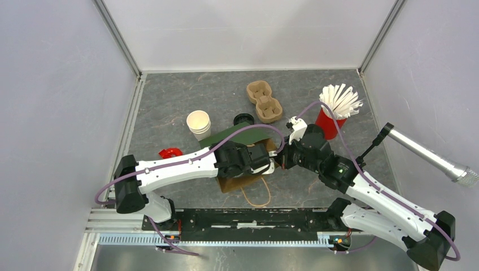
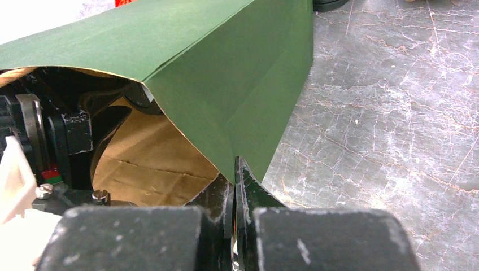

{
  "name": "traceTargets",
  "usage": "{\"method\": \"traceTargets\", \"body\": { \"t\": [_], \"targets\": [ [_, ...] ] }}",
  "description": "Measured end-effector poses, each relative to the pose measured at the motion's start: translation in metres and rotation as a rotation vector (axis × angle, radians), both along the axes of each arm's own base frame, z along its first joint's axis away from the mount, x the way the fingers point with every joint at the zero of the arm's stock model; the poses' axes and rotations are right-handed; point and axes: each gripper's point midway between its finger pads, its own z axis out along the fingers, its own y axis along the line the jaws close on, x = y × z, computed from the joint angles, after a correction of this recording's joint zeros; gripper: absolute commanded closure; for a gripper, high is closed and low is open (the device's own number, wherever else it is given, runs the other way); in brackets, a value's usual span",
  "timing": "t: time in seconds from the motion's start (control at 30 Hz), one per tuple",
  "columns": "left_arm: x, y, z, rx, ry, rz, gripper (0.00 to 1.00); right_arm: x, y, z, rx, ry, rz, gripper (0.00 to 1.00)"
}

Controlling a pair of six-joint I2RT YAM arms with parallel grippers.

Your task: Pack the takeout coffee

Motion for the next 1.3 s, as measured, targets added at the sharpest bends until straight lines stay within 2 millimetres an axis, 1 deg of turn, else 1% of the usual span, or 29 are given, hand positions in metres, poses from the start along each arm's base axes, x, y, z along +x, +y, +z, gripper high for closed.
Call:
{"method": "traceTargets", "body": {
  "t": [0.2,0.27,0.33,0.67,0.77,0.93,1.1,1.3],
  "targets": [
    [-0.007,0.005,-0.003,0.015,0.039,0.004,0.66,0.000,0.000,0.000,0.001,0.000,0.000,1.00],
    [-0.008,0.005,-0.004,0.017,0.044,0.003,0.71,0.000,0.000,0.001,0.002,-0.001,0.000,1.00],
    [-0.008,0.006,-0.004,0.019,0.045,0.003,0.73,0.000,0.000,0.002,0.003,-0.002,0.000,1.00],
    [-0.006,0.003,-0.006,0.014,0.036,0.004,0.75,0.000,0.001,0.003,0.004,-0.004,0.000,1.00],
    [-0.004,0.001,-0.013,0.028,0.031,0.006,0.75,0.000,0.001,0.004,0.004,-0.004,0.001,1.00],
    [0.001,0.005,-0.024,0.060,0.024,0.015,0.76,0.000,0.001,0.003,0.004,-0.004,0.001,1.00],
    [0.009,0.008,-0.028,0.080,0.007,0.015,0.76,0.000,0.001,0.003,0.005,-0.003,0.003,1.00],
    [0.017,0.005,-0.033,0.086,-0.002,0.011,0.77,0.000,0.000,0.003,0.003,0.001,0.003,1.00]
  ]
}}
